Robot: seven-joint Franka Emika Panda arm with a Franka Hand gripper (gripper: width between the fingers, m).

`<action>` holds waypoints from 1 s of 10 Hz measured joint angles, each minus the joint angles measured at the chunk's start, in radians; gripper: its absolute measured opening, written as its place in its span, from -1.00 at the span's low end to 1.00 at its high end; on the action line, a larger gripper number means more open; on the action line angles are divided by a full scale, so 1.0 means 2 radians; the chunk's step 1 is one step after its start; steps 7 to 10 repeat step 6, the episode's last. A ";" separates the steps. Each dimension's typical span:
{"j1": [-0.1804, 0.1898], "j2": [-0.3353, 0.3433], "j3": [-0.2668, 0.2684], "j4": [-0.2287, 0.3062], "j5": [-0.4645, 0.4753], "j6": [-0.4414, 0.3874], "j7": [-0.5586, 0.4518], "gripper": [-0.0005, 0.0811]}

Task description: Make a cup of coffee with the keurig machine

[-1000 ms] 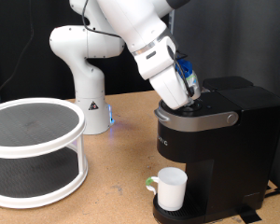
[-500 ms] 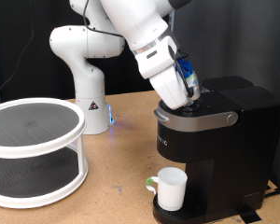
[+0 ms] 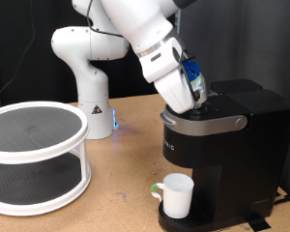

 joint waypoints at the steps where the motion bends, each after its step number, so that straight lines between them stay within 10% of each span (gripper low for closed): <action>1: -0.001 -0.001 -0.002 0.000 0.008 -0.002 -0.002 -0.97; 10: -0.006 -0.033 -0.026 0.020 0.014 -0.060 -0.001 -0.97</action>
